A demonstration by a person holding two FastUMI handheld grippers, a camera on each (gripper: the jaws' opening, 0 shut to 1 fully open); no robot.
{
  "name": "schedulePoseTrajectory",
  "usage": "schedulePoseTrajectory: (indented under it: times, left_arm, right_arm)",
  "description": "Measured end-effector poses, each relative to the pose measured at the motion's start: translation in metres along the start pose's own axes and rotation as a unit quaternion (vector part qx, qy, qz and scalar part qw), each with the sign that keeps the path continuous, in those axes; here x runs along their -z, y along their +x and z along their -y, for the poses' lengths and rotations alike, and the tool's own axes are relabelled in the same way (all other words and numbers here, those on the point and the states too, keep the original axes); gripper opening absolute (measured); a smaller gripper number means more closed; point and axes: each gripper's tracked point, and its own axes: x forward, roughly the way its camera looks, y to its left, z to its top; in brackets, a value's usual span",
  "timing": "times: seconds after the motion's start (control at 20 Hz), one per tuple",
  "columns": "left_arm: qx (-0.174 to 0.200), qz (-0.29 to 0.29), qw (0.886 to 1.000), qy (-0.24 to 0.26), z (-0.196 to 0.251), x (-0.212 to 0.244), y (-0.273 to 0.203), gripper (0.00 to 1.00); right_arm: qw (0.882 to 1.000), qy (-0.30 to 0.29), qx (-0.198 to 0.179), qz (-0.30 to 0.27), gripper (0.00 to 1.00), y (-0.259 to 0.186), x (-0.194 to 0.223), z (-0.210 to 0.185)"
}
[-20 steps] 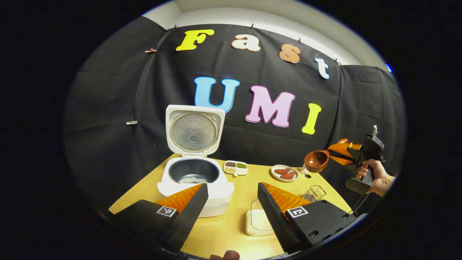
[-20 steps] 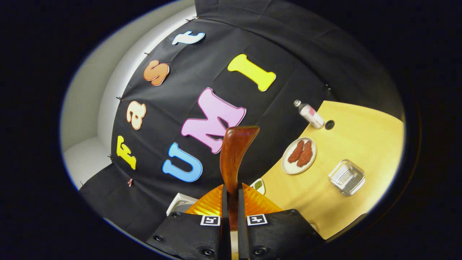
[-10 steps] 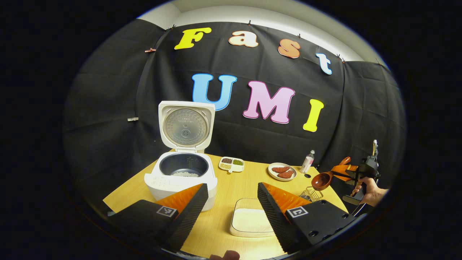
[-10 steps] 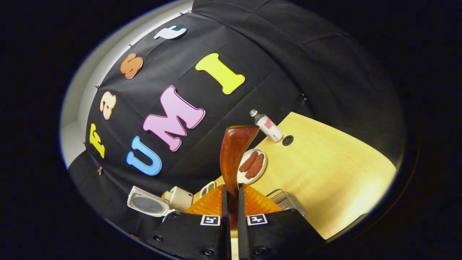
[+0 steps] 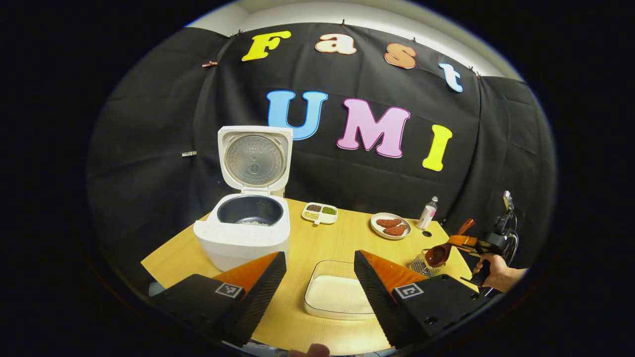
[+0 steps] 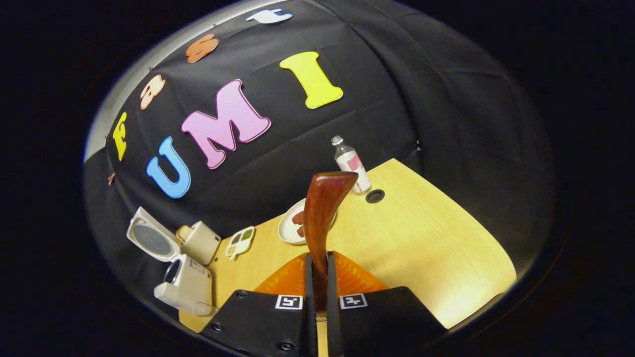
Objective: Close the left gripper, press the button to open the rice cooker; take a wooden spoon from the chopstick holder with the right hand, scoop a spoonful of rice and pour it into the rice cooker, then put the wooden spoon back into the chopstick holder.
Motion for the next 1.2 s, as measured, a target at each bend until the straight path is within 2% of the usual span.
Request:
schedulePoseTrajectory:
  times: [0.2, 0.45, 0.6, 0.65, 0.7, 0.75, 0.8, 1.0, 1.05, 1.1, 1.2]
  left_arm:
    - [-0.008, 0.001, 1.000, 0.005, -0.006, -0.005, -0.001, 0.95]
    - [-0.014, 0.007, 1.000, 0.013, -0.025, -0.018, 0.000, 0.95]
    - [-0.013, 0.021, 1.000, 0.017, -0.037, -0.034, 0.003, 0.95]
    - [-0.011, 0.027, 0.999, 0.019, -0.040, -0.042, 0.005, 0.95]
    - [-0.010, 0.032, 0.999, 0.023, -0.042, -0.049, 0.008, 0.95]
    - [-0.009, 0.039, 0.999, 0.028, -0.046, -0.057, 0.009, 0.95]
    - [-0.011, 0.045, 0.998, 0.033, -0.051, -0.066, 0.012, 0.95]
    - [-0.015, 0.069, 0.996, 0.051, -0.071, -0.103, 0.027, 0.95]
    - [-0.015, 0.078, 0.996, 0.049, -0.076, -0.115, 0.031, 0.95]
    - [-0.016, 0.087, 0.995, 0.046, -0.082, -0.127, 0.036, 0.95]
    - [-0.021, 0.104, 0.993, 0.042, -0.097, -0.150, 0.044, 0.95]
  right_arm:
    - [0.999, -0.033, 0.021, -0.025, 0.16, 0.010, 0.019, 0.006]
    - [0.998, -0.002, 0.053, -0.019, 0.19, 0.003, 0.014, 0.018]
    - [0.998, 0.008, 0.066, -0.016, 0.34, -0.014, 0.012, 0.022]
    - [0.997, 0.003, 0.072, -0.017, 0.67, -0.020, 0.012, 0.025]
    - [0.997, -0.001, 0.081, -0.016, 0.63, -0.030, 0.011, 0.027]
    - [0.996, -0.002, 0.089, -0.016, 0.91, -0.039, 0.010, 0.028]
    - [0.995, -0.002, 0.095, -0.012, 0.95, -0.049, 0.006, 0.028]
    - [0.992, -0.021, 0.122, 0.009, 0.98, -0.090, -0.006, 0.021]
    - [0.991, -0.030, 0.126, 0.015, 0.92, -0.101, -0.008, 0.015]
    - [0.991, -0.043, 0.129, 0.021, 0.98, -0.111, -0.010, 0.008]
    - [0.989, -0.071, 0.129, 0.032, 0.98, -0.129, -0.012, -0.007]
